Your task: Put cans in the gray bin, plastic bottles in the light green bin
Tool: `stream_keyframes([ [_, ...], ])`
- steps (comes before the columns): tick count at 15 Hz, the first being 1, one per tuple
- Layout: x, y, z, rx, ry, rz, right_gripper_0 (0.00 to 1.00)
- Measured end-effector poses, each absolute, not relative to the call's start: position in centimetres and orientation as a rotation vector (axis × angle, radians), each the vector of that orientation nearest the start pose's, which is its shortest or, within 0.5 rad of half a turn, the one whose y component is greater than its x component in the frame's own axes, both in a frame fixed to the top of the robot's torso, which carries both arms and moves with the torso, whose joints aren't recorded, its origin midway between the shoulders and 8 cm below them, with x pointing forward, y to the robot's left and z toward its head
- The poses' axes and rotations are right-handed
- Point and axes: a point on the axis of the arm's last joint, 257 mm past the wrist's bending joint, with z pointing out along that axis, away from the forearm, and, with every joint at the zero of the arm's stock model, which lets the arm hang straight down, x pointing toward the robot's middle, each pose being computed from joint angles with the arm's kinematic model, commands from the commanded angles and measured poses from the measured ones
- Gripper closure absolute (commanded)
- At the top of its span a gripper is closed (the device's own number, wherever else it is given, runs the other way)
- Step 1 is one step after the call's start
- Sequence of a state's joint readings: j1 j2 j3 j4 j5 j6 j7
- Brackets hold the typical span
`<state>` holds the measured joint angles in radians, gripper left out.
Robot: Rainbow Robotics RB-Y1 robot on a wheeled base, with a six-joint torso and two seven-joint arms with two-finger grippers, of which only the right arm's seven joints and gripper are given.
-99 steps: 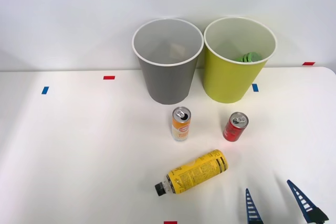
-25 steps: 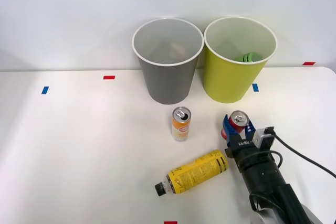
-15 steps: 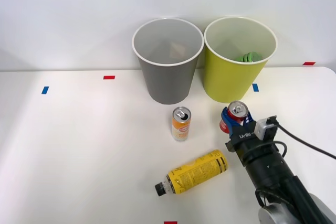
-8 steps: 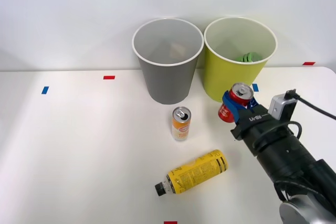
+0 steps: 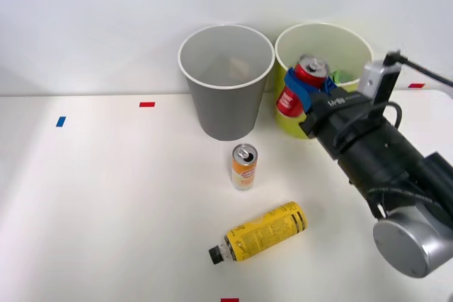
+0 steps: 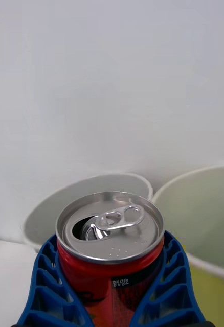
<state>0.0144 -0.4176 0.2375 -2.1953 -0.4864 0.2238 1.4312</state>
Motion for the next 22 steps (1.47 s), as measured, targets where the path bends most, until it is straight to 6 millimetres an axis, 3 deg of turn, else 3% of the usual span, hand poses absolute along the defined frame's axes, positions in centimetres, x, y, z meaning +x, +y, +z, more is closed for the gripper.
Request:
stream_keyframes([
  [4,48.8,-8.4,2.3,-0.212,1.329,0.622,0.95],
  [6,49.9,-7.2,3.7,-0.211,1.332,0.648,0.95],
  [10,54.1,-4.4,5.1,-0.211,1.338,0.683,0.95],
  [12,55.9,-3.1,5.2,-0.22,1.35,0.685,0.95],
  [17,60.3,0.1,3.2,-0.212,1.336,0.695,0.96],
  [21,62.0,2.7,2.9,-0.247,1.331,0.679,0.95],
  [22,62.1,2.8,2.9,-0.254,1.33,0.669,0.77],
])
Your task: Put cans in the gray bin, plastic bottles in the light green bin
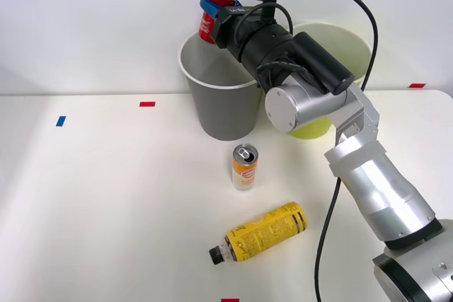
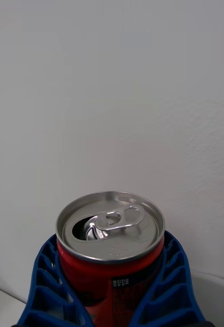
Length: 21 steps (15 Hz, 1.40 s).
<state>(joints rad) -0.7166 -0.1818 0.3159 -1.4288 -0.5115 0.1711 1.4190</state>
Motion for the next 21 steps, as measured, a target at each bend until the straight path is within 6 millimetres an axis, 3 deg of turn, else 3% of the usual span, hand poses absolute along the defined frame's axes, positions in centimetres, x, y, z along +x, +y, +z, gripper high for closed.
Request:
stream_keyframes([
  [1,62.2,2.8,2.8,-0.263,1.329,0.657,0.47],
  [2,62.2,2.7,2.7,-0.275,1.329,0.642,0.05],
  [3,62.2,2.6,2.5,-0.29,1.328,0.628,0.0],
  [8,61.2,2.1,3.0,-0.36,1.295,0.592,0.0],
  [10,60.0,0.7,2.9,-0.363,1.281,0.584,0.0],
  [21,49.5,-12.6,-3.0,-0.288,1.312,0.44,0.0],
])
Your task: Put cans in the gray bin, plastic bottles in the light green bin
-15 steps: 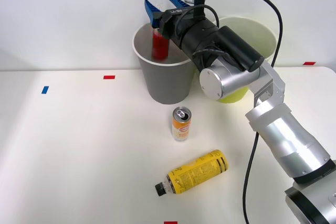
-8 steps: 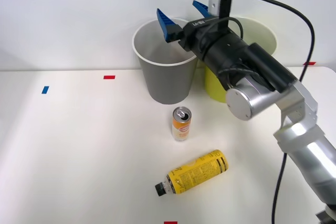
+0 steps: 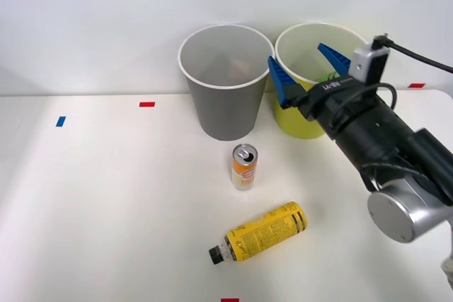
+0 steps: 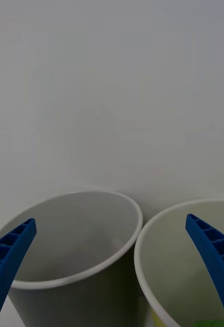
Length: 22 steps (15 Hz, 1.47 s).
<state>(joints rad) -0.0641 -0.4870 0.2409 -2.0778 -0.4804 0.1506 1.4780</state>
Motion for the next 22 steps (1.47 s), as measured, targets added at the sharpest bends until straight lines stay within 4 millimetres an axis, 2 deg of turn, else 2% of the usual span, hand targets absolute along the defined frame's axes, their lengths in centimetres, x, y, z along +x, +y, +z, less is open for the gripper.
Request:
stream_keyframes([
  [1,48.6,-13.7,-3.2,-0.276,1.314,0.427,0.0],
  [4,45.9,-16.9,-6.1,-0.215,1.352,0.39,0.0],
  [9,41.5,-21.0,-12.1,-0.103,1.428,0.353,0.0],
  [15,37.8,-23.3,-18.0,-0.029,1.568,0.315,0.0],
  [22,34.7,-24.7,-21.9,0.093,1.65,0.263,0.0],
])
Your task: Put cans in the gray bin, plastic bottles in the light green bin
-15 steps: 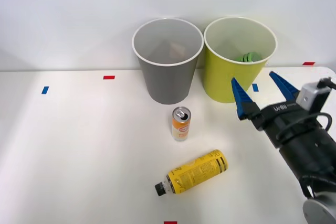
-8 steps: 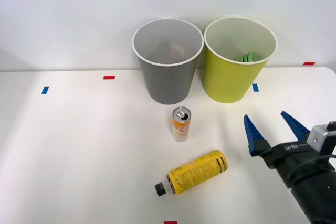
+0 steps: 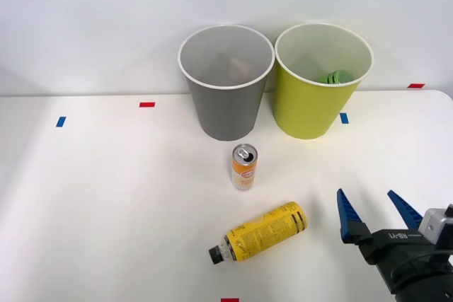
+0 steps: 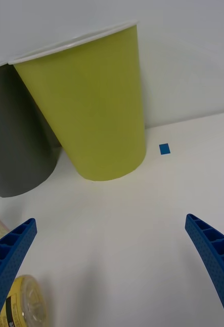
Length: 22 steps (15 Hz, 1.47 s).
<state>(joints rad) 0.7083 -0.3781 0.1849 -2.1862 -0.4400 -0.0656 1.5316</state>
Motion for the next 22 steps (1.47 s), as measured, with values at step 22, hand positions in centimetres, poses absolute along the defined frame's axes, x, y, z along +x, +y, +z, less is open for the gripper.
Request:
stream_keyframes([
  [22,31.0,-23.8,-26.2,-0.057,1.433,0.102,0.0],
])
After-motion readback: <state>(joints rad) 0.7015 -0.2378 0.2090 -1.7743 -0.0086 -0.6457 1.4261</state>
